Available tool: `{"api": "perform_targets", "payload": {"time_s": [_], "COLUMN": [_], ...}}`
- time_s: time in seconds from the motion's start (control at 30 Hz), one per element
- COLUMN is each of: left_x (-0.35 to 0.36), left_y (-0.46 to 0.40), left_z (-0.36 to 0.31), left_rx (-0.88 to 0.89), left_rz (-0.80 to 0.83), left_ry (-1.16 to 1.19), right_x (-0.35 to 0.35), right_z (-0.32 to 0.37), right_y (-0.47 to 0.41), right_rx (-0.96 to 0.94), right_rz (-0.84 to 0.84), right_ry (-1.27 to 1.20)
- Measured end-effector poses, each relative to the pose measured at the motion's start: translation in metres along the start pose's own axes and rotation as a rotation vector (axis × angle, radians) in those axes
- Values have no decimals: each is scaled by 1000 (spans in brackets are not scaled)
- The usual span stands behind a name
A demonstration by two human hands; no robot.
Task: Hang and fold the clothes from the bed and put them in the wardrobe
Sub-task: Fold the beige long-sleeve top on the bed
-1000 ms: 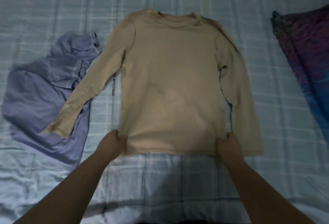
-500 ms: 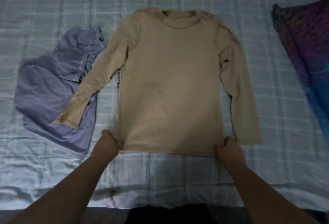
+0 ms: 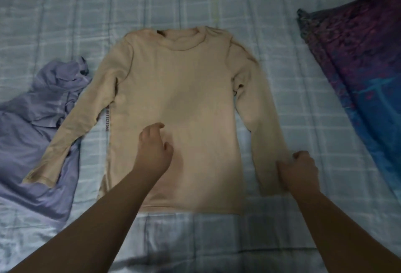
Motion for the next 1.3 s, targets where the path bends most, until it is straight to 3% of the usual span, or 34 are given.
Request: {"api": "perform_targets", "payload": {"time_s": [0.13,0.23,0.5,0.63,0.83,0.93,1.07,1.23,1.3], "left_x": [48,85,174,221,255,260,241,195,196], "left_y": [-21,-27,-44,-59,-74,-69,-68,-88,-116], "left_z": [-84,-146,-289,-322,-331,-330,-340,-375,-393], "left_rx": [96,196,513,502,445,443,460,564,540], "left_rz": [40,100,244,299,316,330,245,81,164], "left_ry": [15,24,-274,-414,-530,-556,-399,-42,-6], "right_x": [5,-24,-156,-188,-169,-162,-173,-181,-177], "right_z": [-6,-15,-71,-82,-94,-101,-107,-100,-98], "right_y": [-22,-34,-106,-143,-185,-191,-185,-179,-180], "right_rx": [-131,-191,-165,-209,-188,-158,-97,-87,-94], "right_rz": [242,292,56,-68,-59,-174,-286,-156,-52], "right_ry": [-28,-225,-542,-512,-376,-502,-814,-859,-914]}}
Point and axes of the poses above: each hand's wrist, its own y-axis away from the middle knuckle, its own x-axis out of the palm, z = x × y, the point moved 8 cm from there along -y, towards the middle knuckle, and after that the axes turned 5 degrees about z, right-handed, at the moved point
